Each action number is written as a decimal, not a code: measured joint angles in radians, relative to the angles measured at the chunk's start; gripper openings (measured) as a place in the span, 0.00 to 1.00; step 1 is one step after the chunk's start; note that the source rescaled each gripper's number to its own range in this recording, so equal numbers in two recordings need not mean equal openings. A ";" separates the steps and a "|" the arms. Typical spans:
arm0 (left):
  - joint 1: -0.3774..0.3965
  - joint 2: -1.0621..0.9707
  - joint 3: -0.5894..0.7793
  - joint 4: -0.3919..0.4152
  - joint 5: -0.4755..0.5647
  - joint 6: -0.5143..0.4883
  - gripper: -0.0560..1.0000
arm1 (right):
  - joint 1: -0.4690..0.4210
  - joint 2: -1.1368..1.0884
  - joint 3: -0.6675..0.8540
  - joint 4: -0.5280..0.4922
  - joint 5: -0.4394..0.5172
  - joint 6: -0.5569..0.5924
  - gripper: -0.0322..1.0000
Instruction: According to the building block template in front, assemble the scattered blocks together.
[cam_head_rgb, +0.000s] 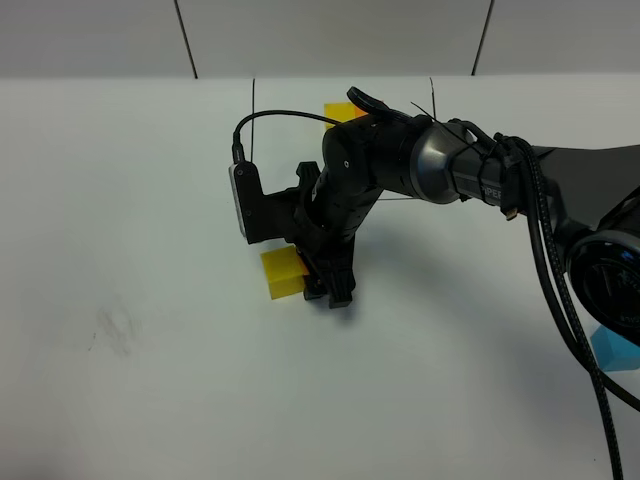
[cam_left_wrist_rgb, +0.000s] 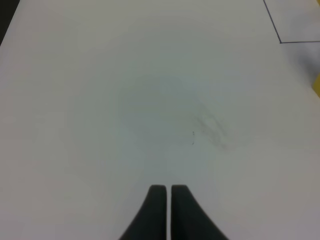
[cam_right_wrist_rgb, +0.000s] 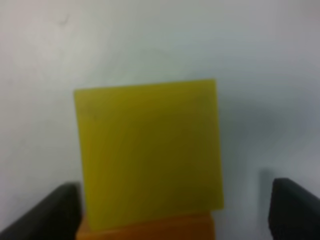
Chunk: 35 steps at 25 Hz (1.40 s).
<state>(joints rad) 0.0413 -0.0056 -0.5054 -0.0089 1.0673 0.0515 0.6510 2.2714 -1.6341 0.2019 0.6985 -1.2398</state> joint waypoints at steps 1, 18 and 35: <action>0.000 0.000 0.000 0.000 0.000 0.000 0.05 | 0.000 0.000 0.000 0.000 0.000 0.003 0.85; 0.000 0.000 0.000 0.000 0.000 0.000 0.05 | 0.000 -0.174 0.001 -0.150 0.153 0.189 0.83; 0.000 0.000 0.000 0.000 0.000 0.000 0.05 | -0.044 -0.373 0.034 -0.337 0.392 0.526 0.05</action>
<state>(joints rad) 0.0413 -0.0056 -0.5054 -0.0089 1.0673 0.0515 0.6066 1.8983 -1.6004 -0.1350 1.0902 -0.7141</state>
